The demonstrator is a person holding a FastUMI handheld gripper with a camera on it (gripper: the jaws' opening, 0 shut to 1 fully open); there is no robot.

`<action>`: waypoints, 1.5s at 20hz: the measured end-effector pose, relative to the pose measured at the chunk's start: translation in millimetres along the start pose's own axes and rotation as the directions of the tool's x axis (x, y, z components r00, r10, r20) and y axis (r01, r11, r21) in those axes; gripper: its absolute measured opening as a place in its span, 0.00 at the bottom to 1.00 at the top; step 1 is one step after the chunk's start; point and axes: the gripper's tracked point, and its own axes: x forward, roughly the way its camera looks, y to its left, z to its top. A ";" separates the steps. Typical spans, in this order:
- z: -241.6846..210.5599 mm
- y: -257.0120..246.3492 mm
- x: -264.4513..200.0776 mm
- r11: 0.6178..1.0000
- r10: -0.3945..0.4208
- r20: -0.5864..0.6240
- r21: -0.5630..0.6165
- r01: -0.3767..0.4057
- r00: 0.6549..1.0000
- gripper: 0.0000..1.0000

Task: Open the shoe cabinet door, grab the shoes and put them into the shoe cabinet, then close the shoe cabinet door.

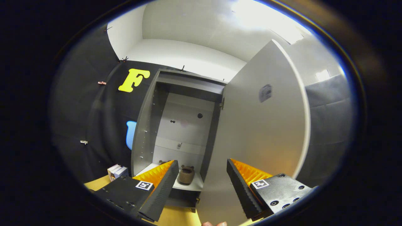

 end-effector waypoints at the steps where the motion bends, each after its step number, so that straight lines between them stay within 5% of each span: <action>1: 1.0 -11.0 -13.1 1.000 -0.012 -0.001 -0.003 0.012 1.000 0.97; 10: -1.1 -100.6 -84.6 0.989 -0.147 -0.021 -0.001 0.147 0.989 0.97; 17: -42.9 -195.6 -72.6 0.948 -0.303 -0.149 0.058 0.314 0.941 0.97; 26: -93.3 -204.6 -21.2 0.950 -0.197 -0.306 0.177 0.259 0.931 0.98; 30: -93.6 -201.1 -21.7 0.938 -0.219 -0.318 0.191 0.288 0.923 0.96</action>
